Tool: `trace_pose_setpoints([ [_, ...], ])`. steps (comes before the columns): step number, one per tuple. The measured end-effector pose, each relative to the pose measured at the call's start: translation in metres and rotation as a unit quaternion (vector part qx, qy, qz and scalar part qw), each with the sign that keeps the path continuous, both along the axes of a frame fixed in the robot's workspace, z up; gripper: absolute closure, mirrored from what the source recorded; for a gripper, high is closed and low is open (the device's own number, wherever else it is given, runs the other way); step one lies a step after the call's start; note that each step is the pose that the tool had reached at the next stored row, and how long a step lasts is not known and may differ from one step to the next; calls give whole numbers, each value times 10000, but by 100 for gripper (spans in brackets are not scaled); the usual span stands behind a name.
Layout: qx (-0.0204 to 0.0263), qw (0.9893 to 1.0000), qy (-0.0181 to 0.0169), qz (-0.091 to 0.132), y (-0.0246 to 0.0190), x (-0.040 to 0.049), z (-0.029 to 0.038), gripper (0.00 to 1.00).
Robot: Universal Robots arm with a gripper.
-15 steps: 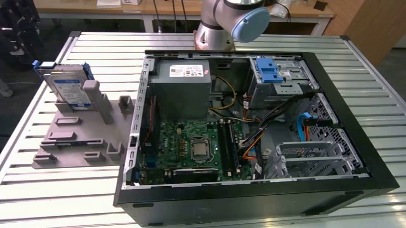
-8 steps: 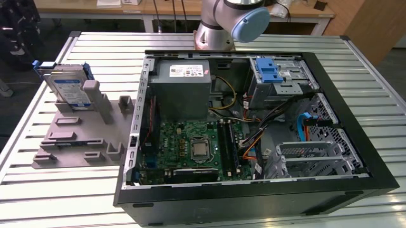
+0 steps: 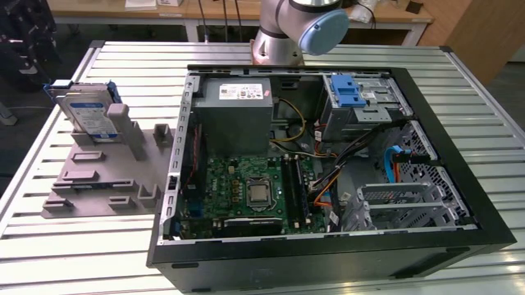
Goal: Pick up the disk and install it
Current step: 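Pick up the disk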
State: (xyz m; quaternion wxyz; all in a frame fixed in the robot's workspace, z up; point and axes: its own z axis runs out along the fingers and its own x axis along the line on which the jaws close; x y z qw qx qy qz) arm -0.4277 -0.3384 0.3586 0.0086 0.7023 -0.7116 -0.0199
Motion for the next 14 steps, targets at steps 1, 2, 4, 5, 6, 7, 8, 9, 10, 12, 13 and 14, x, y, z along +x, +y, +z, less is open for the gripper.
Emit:
trace_pose_setpoints([
  [1,1,10000,-1,-3,0,0,-9,42],
  [2,1,10000,0,-10,0,0,-15,42],
  [4,1,10000,-1,-22,0,0,-28,42],
  [5,1,10000,-1,-25,0,0,-34,42],
  [6,1,10000,-1,-26,0,0,-40,42],
  [7,2,10000,-1,-27,0,0,-47,42],
  [8,2,10000,-1,-27,0,0,-53,42],
  [9,2,10000,-1,-27,0,0,-60,42],
  [10,2,10000,-1,-27,0,0,-68,42],
  [12,2,10000,-1,-27,0,0,-82,42],
  [13,2,10000,-1,-27,0,0,-90,42],
  [14,2,10000,-1,-27,0,0,-97,42],
])
